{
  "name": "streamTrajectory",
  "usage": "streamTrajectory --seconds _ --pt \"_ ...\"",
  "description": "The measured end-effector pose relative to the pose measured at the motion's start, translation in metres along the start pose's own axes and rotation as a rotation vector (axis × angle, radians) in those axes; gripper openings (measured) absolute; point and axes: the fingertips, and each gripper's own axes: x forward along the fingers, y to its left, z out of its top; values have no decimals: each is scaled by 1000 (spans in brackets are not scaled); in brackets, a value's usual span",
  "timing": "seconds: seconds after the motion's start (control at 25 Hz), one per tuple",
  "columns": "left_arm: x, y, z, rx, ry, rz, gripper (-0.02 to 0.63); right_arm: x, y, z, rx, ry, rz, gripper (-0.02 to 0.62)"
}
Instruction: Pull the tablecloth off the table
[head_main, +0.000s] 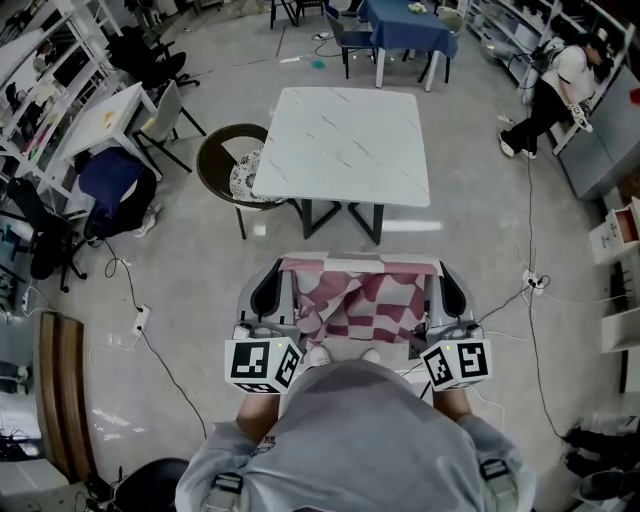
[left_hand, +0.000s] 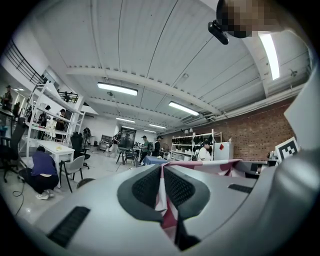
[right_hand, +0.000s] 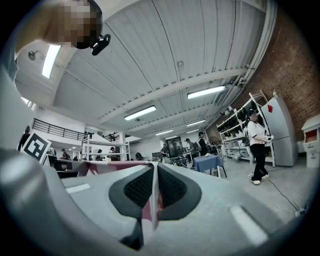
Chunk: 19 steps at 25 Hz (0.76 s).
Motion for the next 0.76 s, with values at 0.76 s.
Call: streamTrajectory --seconds 0.76 --pt "-3 6 0 1 2 8 12 3 7 0 -10 10 19 11"
